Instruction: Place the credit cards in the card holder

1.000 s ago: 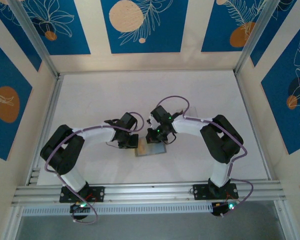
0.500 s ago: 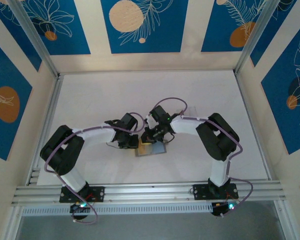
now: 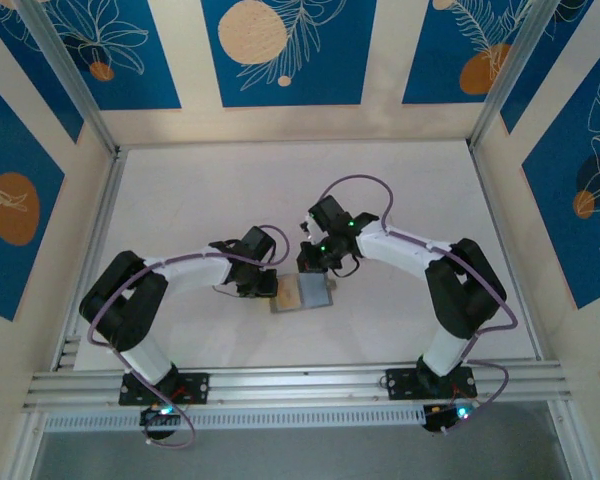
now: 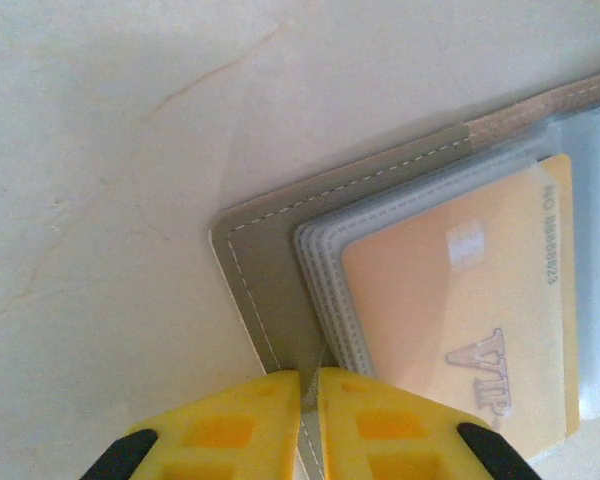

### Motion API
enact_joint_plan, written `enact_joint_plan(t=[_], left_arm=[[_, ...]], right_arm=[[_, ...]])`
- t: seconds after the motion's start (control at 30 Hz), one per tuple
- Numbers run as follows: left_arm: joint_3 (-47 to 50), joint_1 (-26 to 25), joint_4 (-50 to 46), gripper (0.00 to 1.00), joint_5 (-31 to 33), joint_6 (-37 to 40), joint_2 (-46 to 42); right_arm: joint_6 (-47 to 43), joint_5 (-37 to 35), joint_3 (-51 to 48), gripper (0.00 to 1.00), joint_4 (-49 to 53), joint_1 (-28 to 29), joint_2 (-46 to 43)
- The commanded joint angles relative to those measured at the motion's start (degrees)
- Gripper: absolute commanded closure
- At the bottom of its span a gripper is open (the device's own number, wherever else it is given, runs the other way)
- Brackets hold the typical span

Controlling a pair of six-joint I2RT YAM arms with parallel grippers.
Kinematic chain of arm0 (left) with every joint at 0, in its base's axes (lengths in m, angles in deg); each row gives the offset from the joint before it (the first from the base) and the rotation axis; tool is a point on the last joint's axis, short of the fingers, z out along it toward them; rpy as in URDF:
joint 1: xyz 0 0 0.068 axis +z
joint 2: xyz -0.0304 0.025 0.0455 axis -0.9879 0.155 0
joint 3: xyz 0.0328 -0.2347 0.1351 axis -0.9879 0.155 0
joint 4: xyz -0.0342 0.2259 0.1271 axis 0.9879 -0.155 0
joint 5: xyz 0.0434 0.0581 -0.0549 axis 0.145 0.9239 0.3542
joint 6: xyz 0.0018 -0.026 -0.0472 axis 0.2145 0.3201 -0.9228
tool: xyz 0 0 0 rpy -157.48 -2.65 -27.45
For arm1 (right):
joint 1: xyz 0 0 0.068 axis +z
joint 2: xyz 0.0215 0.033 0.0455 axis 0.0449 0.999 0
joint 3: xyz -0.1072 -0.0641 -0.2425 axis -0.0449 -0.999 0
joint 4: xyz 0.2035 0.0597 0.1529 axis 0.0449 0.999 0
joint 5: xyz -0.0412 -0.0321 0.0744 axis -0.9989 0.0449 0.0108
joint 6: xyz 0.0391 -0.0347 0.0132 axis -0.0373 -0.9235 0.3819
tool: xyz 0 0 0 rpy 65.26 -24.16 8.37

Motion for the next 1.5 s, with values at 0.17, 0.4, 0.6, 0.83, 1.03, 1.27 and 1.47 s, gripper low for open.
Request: enact_joint_plan(t=[0.17, 0.4, 0.6, 0.83, 1.03, 1.27, 1.47], left_arm=[[1.74, -1.11, 0.58, 0.86, 0.02, 0.59, 1.7], [1.66, -1.08, 0.68, 0.86, 0.17, 0.82, 2.69], [1.3, -1.37, 1.14, 0.87, -0.07, 0.93, 4.38], [0.66, -1.39, 0.93, 0.86, -0.57, 1.01, 3.71], [0.16, -1.39, 0.44, 0.82, -1.39, 1.33, 1.53], [0.67, -1.38, -1.58, 0.71, -0.67, 1.7, -2.42], [1.78, -1.36, -4.82, 0.65, 3.56, 1.01, -6.62]], right_arm=[[-0.18, -13.75, 1.86, 1.0, 8.43, 0.2, 6.22], [-0.57, -15.53, 4.61, 1.0, 8.77, 3.18, 12.24], [-1.01, -8.44, 5.37, 1.0, 7.92, 4.99, 12.39], [1.0, 8.61, 2.24, 1.0, -1.16, 2.89, 10.25], [2.81, 13.91, 1.7, 0.98, -5.33, 2.59, 12.04], [4.77, 15.78, 1.33, 0.92, -7.41, 2.58, 14.52], [5.26, 15.85, 2.2, 0.87, -7.05, 2.57, 15.47]])
